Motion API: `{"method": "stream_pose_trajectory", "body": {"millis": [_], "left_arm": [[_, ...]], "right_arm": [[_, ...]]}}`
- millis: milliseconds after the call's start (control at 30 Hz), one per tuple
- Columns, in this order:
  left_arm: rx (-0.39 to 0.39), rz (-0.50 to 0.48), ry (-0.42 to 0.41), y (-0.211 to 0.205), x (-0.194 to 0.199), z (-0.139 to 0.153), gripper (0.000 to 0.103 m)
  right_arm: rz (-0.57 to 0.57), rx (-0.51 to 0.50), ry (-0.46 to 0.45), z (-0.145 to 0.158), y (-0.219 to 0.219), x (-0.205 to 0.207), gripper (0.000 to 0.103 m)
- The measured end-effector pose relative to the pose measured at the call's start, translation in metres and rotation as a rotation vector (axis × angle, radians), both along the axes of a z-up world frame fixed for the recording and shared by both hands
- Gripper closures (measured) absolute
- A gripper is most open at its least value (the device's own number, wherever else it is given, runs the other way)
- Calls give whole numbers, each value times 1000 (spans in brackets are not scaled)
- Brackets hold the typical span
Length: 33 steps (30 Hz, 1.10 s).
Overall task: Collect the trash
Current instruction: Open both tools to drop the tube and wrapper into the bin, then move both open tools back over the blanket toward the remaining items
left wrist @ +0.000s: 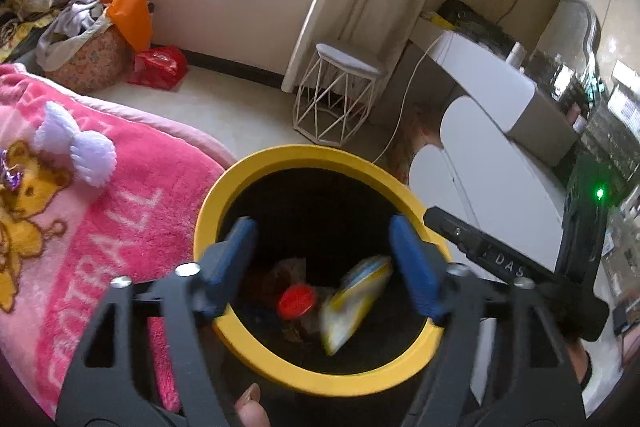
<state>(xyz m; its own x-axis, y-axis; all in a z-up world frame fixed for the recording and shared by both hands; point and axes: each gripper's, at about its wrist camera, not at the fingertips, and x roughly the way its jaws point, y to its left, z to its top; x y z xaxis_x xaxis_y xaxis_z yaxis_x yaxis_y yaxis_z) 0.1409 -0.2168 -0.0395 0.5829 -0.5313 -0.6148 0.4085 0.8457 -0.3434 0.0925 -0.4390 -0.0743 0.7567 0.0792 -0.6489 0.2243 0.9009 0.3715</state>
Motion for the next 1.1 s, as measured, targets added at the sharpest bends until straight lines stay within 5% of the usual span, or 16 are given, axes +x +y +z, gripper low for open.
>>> {"method": "stream_pose_trajectory", "body": {"millis": [67, 200, 667, 1100], "left_arm": [[-4, 25, -6, 7, -1, 2, 15], [6, 79, -19, 21, -5, 6, 12], [13, 264, -104, 93, -6, 29, 12], [14, 442, -91, 175, 17, 21, 12]], "right_arm": [[1, -5, -5, 2, 2, -1, 46], [28, -12, -29, 10, 12, -2, 45], [228, -55, -139, 40, 77, 7, 36], [432, -119, -119, 41, 167, 50, 31]]}}
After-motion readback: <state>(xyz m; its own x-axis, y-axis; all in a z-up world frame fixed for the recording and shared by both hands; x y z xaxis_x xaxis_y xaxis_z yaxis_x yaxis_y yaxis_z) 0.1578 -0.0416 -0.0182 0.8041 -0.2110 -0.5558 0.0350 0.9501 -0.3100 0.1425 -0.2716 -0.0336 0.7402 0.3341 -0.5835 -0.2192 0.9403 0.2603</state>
